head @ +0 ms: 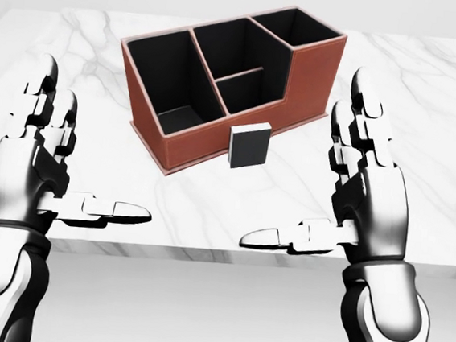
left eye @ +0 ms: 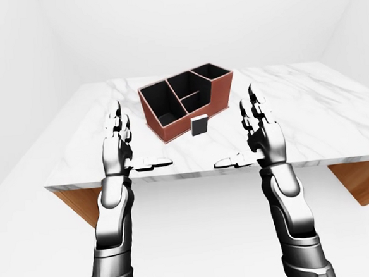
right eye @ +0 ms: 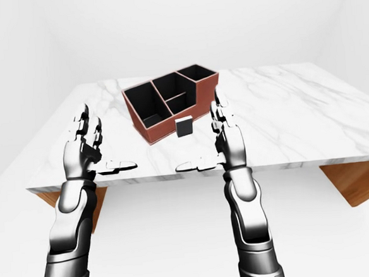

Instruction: Pick up the book and place it in the left compartment of the caddy.

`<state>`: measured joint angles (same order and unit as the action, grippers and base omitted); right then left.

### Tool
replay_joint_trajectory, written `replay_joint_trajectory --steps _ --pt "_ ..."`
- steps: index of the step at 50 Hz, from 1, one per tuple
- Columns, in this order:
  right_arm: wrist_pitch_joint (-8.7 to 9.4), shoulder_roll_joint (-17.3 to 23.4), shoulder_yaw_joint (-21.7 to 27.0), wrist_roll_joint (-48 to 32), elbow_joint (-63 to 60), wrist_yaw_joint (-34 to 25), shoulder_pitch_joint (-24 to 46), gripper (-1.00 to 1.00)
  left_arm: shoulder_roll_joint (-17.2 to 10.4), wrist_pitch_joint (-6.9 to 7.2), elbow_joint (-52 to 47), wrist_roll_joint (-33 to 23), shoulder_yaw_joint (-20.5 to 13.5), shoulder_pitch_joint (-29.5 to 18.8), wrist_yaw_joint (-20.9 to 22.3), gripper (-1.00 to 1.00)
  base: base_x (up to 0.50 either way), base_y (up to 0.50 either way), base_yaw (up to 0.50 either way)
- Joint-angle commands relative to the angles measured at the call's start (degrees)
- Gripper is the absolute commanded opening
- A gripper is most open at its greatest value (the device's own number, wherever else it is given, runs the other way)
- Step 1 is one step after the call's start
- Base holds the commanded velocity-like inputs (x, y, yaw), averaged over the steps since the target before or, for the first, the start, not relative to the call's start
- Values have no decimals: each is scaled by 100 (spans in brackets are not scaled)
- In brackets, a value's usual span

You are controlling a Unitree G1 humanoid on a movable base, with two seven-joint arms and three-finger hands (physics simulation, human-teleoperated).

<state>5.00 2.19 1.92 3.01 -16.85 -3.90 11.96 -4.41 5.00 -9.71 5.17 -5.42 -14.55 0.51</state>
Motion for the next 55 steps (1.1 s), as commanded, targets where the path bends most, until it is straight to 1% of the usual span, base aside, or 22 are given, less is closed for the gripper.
replay_joint_trajectory --steps 1,29,31,43,55 --pt "0 0 1 17 -89 -76 -73 100 4 0 14 4 -2 26 -8 100 41 40 0" --pt "0 -18 -10 66 -61 -77 15 100 34 0 -45 -11 32 54 -31 100 44 37 0" --pt "0 -40 44 18 -16 91 24 100 35 0 -42 -14 35 52 -30 100 29 0 21" --pt "0 -39 -51 84 32 -7 50 100 31 0 -24 -7 27 41 -26 100 0 0 -1" --pt "0 -41 -66 85 -131 -69 -56 100 22 0 -70 3 14 57 -23 100 0 0 -49"
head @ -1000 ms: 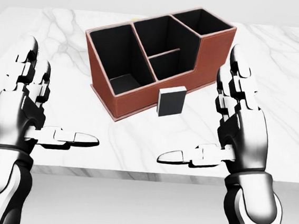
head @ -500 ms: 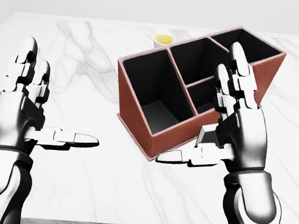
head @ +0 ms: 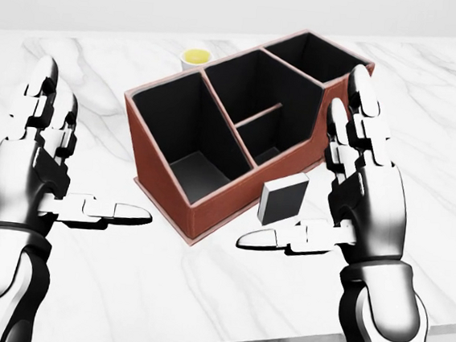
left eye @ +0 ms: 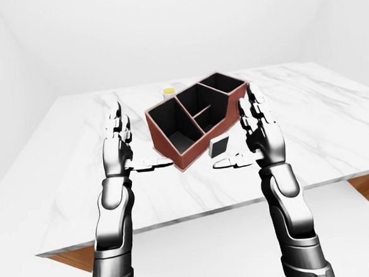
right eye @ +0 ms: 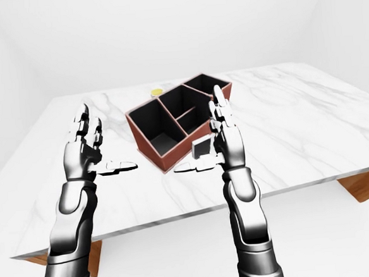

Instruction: Pick up the book and place it in the left compartment of the caddy.

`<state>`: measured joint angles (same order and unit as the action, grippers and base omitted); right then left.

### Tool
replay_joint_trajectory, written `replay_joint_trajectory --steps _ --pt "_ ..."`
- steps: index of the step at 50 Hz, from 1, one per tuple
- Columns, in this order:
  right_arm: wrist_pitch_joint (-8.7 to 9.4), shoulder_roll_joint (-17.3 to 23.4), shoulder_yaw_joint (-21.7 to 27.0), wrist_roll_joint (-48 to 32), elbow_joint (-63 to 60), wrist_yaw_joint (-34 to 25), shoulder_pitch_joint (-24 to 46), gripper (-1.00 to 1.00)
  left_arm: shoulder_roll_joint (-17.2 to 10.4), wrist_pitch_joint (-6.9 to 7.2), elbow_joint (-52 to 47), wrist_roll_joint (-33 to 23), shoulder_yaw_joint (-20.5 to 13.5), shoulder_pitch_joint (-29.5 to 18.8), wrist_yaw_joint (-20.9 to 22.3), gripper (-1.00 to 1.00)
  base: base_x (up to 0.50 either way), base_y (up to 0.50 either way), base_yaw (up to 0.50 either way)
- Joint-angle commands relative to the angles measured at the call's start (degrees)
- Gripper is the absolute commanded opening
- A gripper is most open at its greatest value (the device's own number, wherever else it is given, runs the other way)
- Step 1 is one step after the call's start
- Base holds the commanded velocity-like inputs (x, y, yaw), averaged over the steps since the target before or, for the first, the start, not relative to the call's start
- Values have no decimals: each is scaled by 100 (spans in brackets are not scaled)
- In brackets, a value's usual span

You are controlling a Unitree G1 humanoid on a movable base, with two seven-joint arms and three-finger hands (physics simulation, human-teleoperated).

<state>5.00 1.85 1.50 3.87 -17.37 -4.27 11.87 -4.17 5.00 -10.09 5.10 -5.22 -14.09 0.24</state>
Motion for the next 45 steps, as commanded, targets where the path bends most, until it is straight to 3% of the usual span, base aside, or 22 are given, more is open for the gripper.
replay_joint_trajectory --steps 1,15,32,45 --pt "0 -8 -24 -1 -82 -33 -45 100 -4 0 -33 11 -8 12 6 100 0 0 -50" --pt "0 1 -31 -81 -3 -49 -12 100 -27 0 -130 9 -37 14 -12 100 0 0 -50" --pt "0 -3 -82 -144 -182 -291 -153 100 -11 0 -162 -19 -7 -26 -13 100 0 -2 0" --pt "0 -23 -79 -148 -177 -281 -116 100 -17 0 -156 -4 -12 -32 3 100 47 27 0"
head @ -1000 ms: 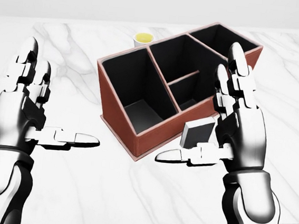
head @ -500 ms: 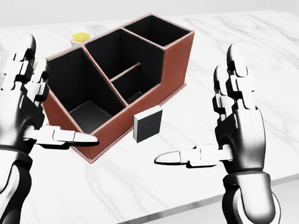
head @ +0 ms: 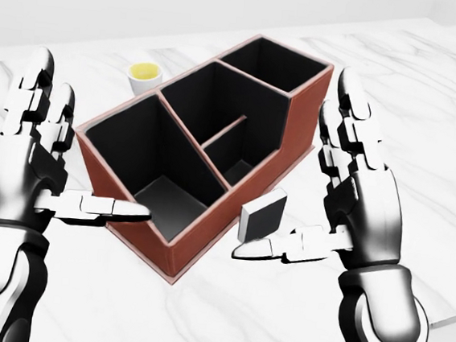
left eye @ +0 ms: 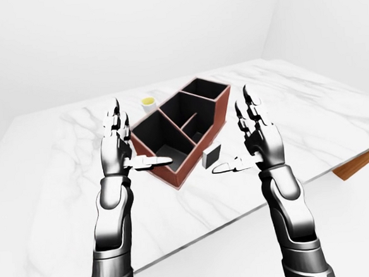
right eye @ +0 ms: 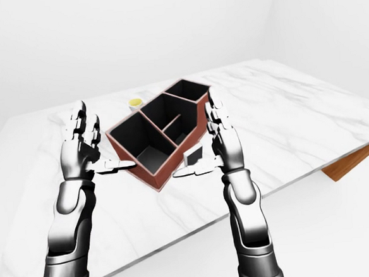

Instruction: Pick up the book and place it in the left compartment of the caddy.

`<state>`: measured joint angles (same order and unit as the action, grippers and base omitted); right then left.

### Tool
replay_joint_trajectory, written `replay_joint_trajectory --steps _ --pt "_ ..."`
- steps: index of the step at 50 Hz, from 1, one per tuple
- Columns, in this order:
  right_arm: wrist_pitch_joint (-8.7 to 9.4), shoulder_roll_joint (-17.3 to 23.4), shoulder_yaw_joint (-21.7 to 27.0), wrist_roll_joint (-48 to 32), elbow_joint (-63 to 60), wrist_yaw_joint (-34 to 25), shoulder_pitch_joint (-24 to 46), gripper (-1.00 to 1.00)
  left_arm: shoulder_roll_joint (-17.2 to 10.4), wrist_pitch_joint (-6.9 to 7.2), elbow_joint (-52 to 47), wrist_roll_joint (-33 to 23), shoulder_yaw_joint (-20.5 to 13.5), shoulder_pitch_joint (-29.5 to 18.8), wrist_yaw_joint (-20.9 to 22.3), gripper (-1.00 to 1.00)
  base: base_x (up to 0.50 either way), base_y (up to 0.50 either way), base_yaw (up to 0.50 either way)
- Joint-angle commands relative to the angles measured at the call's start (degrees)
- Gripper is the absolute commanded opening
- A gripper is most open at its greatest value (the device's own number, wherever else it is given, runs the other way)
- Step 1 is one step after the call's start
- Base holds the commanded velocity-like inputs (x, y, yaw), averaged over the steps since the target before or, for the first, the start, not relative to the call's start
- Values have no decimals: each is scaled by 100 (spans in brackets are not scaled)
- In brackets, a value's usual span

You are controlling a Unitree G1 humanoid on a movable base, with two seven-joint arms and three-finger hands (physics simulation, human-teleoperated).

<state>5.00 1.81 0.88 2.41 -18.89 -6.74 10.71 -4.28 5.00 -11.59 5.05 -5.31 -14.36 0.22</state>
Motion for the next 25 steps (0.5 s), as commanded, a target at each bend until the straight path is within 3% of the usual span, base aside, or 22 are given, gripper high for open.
replay_joint_trajectory --steps 1,13,25 --pt "0 -28 -18 7 -19 -26 10 100 -5 0 -16 3 -3 -4 5 100 50 28 0" --pt "0 -39 -29 31 27 17 20 100 10 0 -16 -9 12 25 3 100 46 14 0" --pt "0 -9 26 92 -53 43 0 100 22 0 -34 -12 22 30 0 100 0 0 0"
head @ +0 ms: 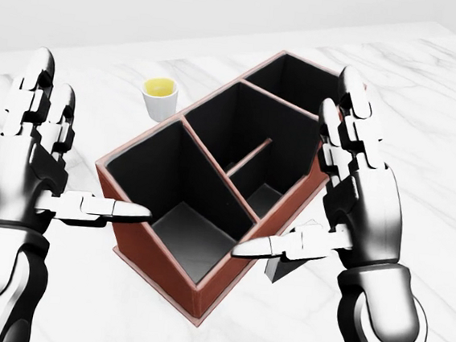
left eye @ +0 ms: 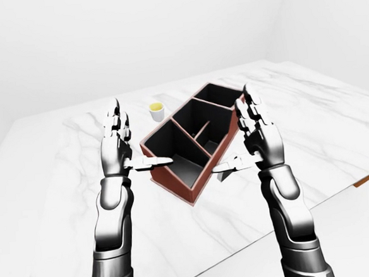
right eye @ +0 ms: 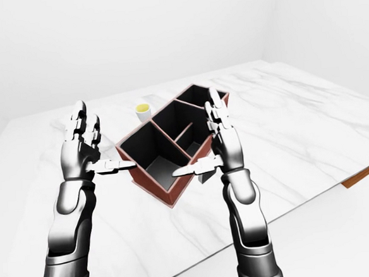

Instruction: Pick up the book and place it in the left compartment of the caddy.

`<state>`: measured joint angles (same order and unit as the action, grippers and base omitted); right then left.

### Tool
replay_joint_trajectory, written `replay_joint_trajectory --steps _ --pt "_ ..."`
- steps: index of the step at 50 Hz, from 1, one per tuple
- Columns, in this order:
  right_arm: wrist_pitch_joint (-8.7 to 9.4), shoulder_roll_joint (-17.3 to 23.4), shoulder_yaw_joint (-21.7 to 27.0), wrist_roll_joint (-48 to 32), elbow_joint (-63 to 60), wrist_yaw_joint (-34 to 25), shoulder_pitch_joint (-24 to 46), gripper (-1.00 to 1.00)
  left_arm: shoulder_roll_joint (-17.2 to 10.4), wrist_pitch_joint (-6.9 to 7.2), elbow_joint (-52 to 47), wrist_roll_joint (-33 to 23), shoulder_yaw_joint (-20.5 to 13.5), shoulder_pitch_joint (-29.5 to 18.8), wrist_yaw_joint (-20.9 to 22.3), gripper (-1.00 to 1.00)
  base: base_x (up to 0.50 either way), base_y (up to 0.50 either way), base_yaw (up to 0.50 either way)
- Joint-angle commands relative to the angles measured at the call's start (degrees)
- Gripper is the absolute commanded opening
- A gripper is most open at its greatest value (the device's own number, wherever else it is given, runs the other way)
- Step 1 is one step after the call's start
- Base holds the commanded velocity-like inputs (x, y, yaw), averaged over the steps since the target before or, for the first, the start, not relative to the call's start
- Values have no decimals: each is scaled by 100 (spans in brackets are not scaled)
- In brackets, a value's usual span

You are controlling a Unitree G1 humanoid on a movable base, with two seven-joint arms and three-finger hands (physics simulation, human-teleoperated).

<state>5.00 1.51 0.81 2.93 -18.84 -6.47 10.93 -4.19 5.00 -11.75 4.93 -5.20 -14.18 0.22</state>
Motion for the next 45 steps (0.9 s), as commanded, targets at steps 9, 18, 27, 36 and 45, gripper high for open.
replay_joint_trajectory --steps 9,18,27,36,45 --pt "0 399 -46 -871 10 -85 -31 100 25 0 19 2 17 25 -2 100 0 0 0" --pt "-271 756 -97 -3482 498 -916 -154 100 18 0 31 12 9 44 7 100 0 0 0" --pt "-1000 858 102 -4998 706 -1389 -177 100 10 0 8 6 2 57 24 100 0 0 0" --pt "-1000 805 64 -5658 1097 -1402 -92 100 3 0 58 2 -4 38 21 100 0 0 0" --pt "-1000 793 -34 -6033 1450 -1281 -27 100 -6 0 59 9 -11 14 17 100 0 0 0"
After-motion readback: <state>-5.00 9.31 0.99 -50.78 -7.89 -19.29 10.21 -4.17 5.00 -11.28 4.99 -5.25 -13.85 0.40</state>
